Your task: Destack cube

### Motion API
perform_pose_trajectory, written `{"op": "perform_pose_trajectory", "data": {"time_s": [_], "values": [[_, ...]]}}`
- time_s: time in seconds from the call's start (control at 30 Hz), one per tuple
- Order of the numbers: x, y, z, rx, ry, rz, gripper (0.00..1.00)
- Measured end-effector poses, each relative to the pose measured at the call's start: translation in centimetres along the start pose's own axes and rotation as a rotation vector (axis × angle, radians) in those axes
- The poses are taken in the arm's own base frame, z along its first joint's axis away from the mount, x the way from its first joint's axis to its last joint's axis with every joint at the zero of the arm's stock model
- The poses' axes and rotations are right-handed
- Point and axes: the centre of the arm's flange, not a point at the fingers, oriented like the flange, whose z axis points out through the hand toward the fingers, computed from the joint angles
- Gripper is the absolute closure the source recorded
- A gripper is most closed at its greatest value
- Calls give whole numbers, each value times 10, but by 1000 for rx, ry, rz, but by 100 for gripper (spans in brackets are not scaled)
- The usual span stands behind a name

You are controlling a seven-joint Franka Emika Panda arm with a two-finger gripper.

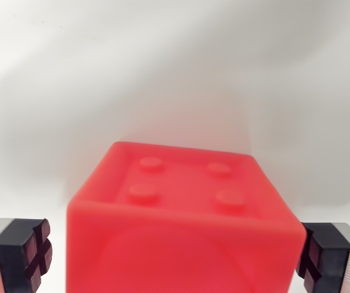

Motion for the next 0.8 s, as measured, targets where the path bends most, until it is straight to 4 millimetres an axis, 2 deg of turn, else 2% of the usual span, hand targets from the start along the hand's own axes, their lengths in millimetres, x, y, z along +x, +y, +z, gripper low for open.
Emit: {"op": "perform_pose_trajectory", "data": {"time_s": [0.37,0.8], "values": [[0,-1,-24,1,-1,0,0],[0,-1,-68,3,-2,0,0]]}}
